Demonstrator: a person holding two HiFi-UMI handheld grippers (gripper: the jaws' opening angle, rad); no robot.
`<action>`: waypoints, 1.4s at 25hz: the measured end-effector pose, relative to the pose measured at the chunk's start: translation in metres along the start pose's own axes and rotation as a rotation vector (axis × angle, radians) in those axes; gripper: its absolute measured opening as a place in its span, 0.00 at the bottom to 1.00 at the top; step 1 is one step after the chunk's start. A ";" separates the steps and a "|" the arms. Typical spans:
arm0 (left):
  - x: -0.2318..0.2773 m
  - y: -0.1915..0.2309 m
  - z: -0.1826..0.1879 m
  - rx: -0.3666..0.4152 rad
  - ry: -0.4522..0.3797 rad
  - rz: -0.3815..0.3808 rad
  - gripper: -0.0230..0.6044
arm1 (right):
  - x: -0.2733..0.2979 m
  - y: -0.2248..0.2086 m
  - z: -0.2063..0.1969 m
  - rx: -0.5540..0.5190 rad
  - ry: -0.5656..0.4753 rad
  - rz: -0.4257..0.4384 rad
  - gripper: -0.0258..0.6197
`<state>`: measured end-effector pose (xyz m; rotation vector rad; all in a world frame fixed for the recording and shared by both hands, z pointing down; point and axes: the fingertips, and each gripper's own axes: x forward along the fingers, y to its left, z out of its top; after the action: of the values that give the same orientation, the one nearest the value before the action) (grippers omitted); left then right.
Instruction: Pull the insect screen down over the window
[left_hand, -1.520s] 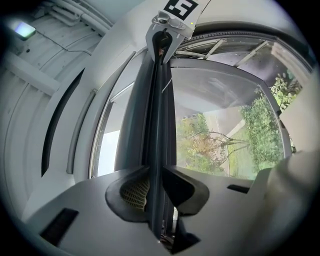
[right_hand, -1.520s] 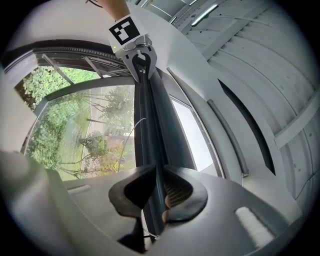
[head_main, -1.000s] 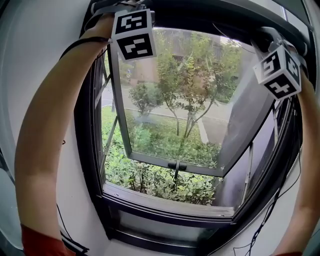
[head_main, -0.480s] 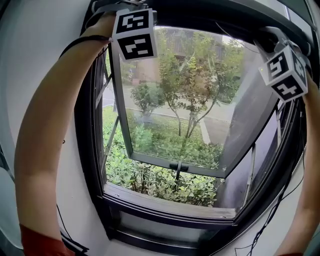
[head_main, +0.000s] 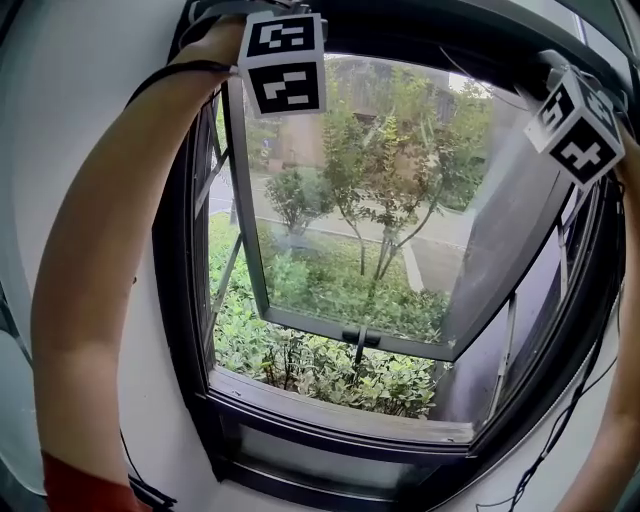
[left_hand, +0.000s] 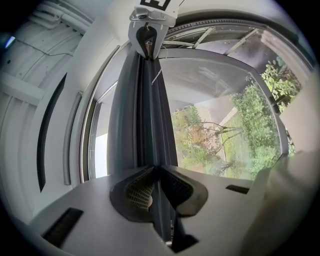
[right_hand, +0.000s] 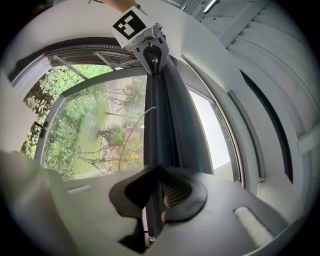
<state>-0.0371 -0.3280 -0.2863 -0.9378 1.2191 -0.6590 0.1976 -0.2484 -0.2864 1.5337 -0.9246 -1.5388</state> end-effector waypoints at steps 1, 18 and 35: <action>0.001 0.000 0.001 0.002 0.001 -0.005 0.11 | 0.000 0.000 -0.001 -0.010 0.013 0.020 0.11; -0.008 0.008 0.001 -0.049 0.033 -0.044 0.08 | -0.002 0.002 0.002 -0.031 0.021 0.049 0.09; -0.023 -0.033 0.006 -0.062 0.000 -0.135 0.08 | -0.020 0.036 0.001 -0.024 0.013 0.109 0.08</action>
<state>-0.0354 -0.3231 -0.2459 -1.0787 1.1892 -0.7313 0.1973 -0.2471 -0.2455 1.4501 -0.9632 -1.4561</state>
